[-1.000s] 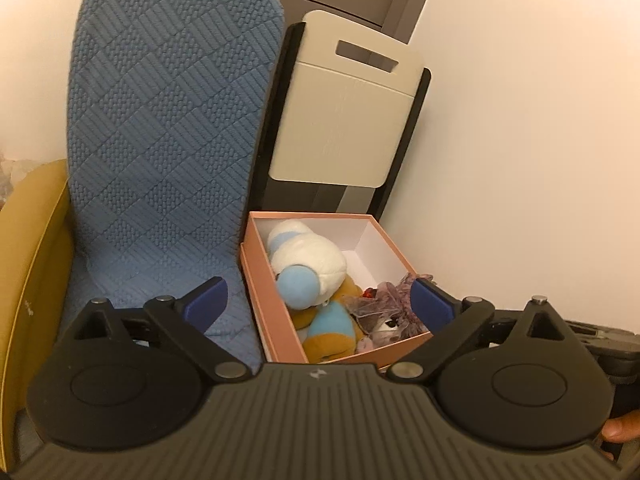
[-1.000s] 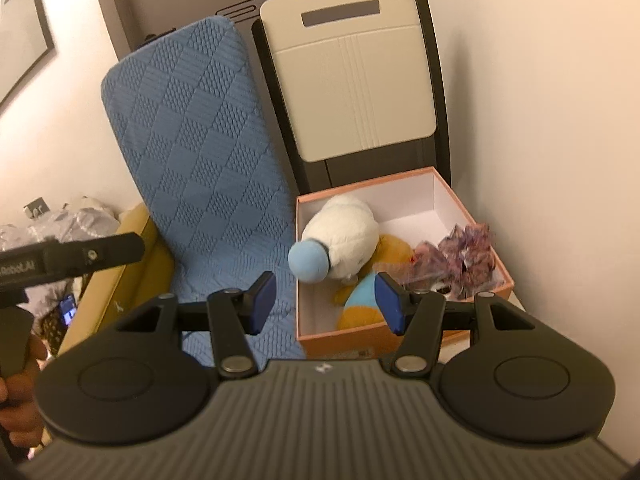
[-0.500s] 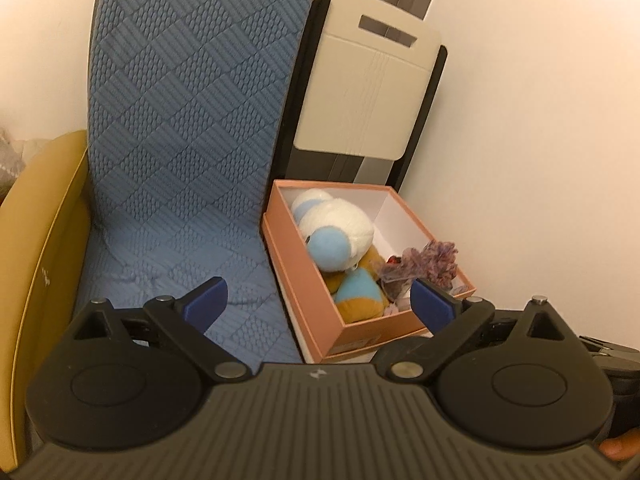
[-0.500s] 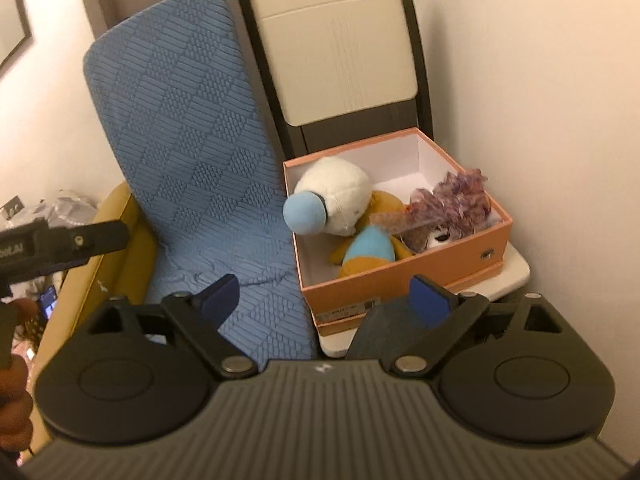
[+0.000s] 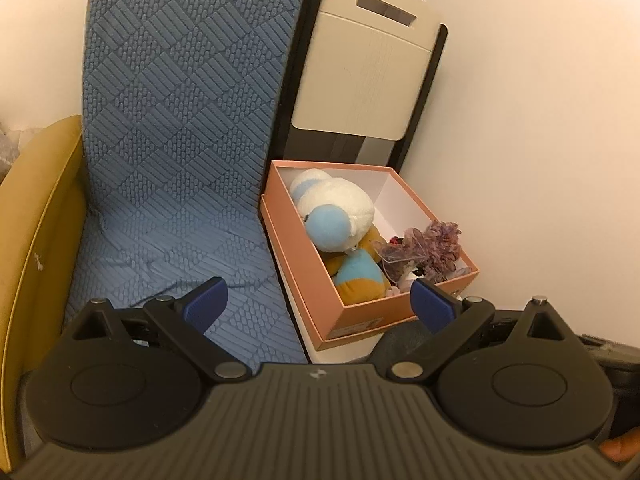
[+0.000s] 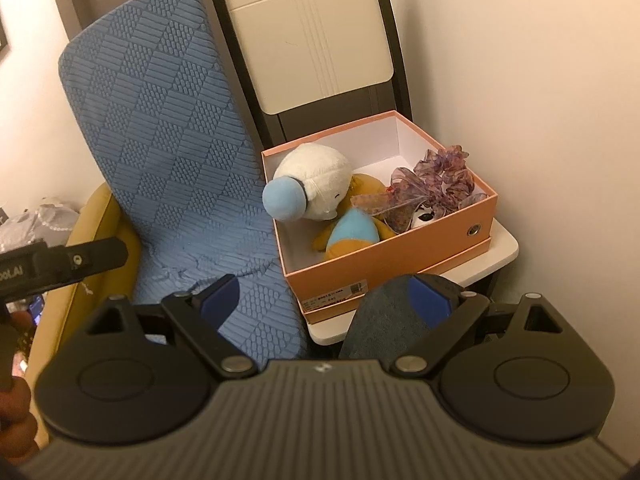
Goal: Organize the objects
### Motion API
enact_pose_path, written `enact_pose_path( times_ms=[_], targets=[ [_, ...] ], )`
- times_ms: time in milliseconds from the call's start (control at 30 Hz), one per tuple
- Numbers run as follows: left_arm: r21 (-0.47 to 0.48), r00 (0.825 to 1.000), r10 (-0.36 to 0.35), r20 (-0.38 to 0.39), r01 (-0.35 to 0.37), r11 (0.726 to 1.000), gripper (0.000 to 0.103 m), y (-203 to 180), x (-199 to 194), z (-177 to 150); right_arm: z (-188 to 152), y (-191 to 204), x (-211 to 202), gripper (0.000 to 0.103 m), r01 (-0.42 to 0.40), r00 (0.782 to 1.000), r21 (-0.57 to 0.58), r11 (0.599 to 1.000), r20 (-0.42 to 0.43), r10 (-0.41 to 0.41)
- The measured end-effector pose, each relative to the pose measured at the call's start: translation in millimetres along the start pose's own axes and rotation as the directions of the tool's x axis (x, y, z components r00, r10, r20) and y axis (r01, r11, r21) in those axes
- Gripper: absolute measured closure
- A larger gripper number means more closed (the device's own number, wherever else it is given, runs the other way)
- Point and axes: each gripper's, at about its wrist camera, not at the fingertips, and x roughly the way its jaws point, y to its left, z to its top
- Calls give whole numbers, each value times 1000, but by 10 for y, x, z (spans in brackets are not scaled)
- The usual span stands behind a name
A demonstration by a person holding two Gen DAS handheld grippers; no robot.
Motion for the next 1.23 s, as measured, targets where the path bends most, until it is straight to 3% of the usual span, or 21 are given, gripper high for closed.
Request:
enact_pose_path(
  times_ms=[1233],
  targets=[
    [43,1000,-15,-16,16,999,3,-128,-57,14,-10,-83,-1,10,30,999,14,999,-26,-29]
  ],
)
